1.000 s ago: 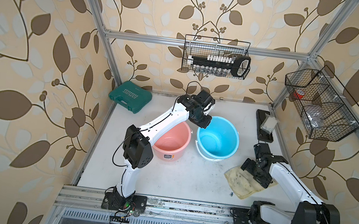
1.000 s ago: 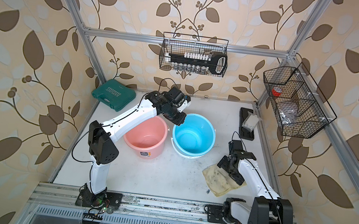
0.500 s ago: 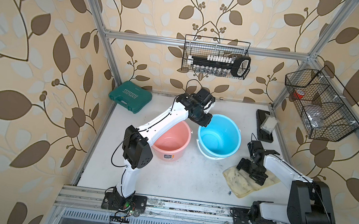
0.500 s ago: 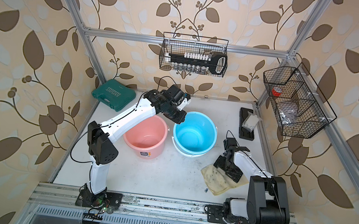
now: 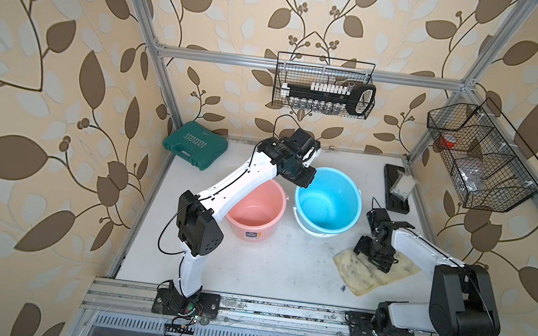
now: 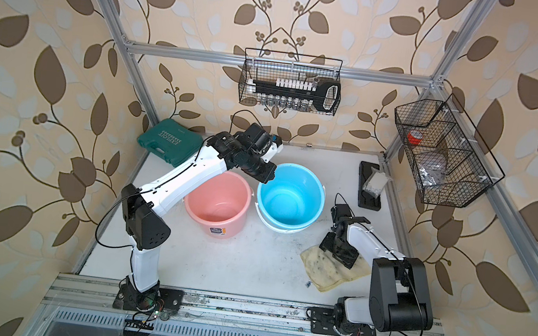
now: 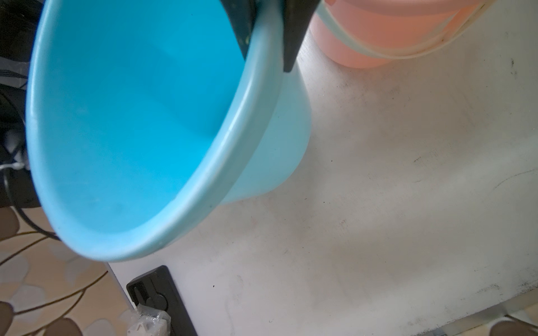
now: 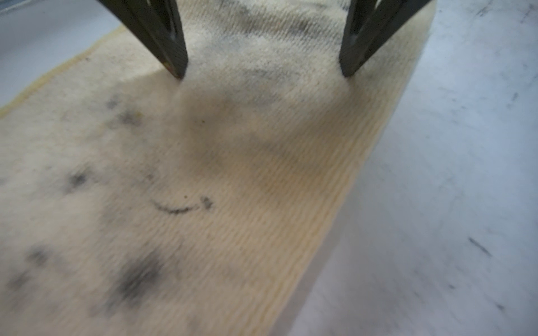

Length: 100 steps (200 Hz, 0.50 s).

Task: Wipe the inside of the bucket with a cloth
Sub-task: Pick up the cleaning item at the center of the board.

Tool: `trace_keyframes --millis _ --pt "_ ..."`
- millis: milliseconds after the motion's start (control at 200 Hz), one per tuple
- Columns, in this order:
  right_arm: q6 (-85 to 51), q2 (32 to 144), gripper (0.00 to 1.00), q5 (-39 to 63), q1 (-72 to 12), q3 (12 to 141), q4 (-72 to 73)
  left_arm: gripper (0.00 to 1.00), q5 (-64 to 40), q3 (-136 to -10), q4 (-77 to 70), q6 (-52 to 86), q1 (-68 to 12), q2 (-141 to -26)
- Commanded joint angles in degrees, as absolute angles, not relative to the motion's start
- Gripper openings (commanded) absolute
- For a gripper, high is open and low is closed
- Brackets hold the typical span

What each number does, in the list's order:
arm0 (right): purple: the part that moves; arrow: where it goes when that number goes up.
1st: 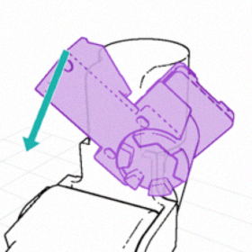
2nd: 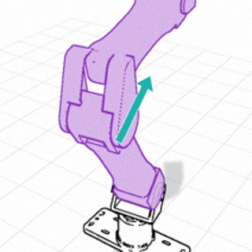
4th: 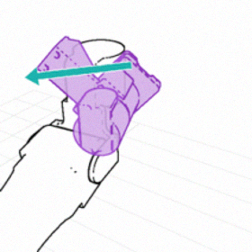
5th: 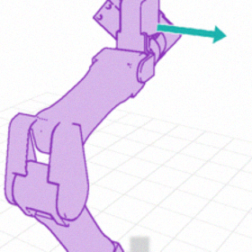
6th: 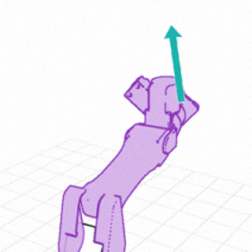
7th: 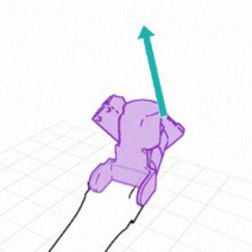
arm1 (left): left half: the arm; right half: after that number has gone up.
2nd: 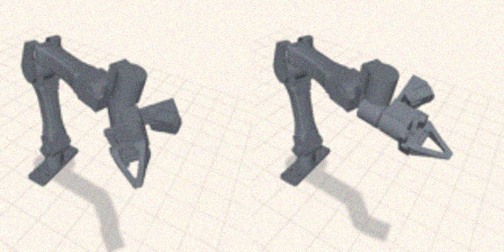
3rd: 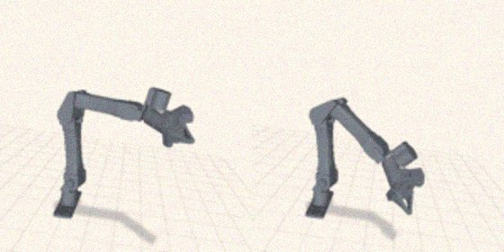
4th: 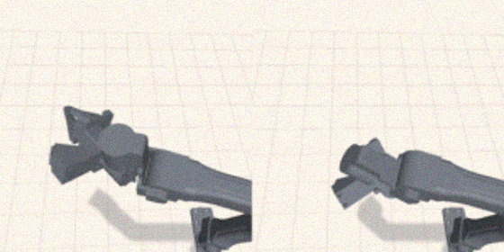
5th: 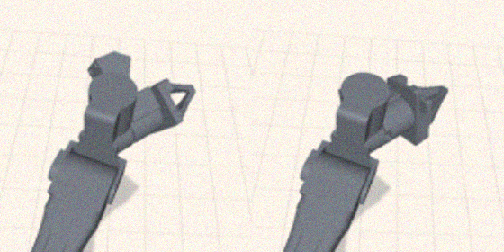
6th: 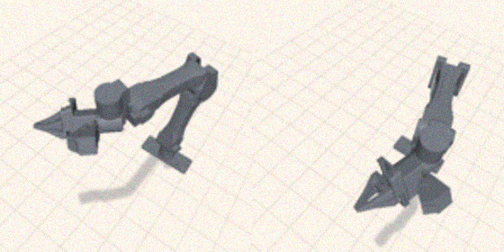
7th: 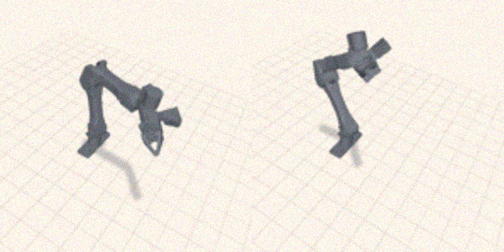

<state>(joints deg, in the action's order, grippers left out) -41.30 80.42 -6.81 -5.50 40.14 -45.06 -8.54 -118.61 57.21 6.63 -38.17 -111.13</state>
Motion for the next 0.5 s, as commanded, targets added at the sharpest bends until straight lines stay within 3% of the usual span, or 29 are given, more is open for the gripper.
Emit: trace_keyframes --millis 0,95,155,320,495 --pt "-42.3 83.1 0.85 -8.9 -5.9 38.0 -45.4 0.00 -9.4 -119.0 55.9 7.6 -37.6 -107.4" --pt "-42.7 82.0 0.88 -9.4 -5.9 38.1 -46.2 0.00 -9.6 -119.6 56.5 7.7 -37.4 -107.3" --pt "-43.2 81.5 0.98 -9.8 -5.9 38.2 -46.9 0.00 -9.7 -119.7 56.7 7.8 -37.4 -107.1" --pt "-43.2 82.3 0.99 -9.8 -5.9 38.8 -47.7 0.00 -10.5 -119.5 56.5 8.1 -37.3 -106.4" --pt "-42.0 86.2 0.78 -8.3 -5.9 39.5 -46.7 0.00 -10.0 -118.3 56.6 7.6 -37.3 -105.4"
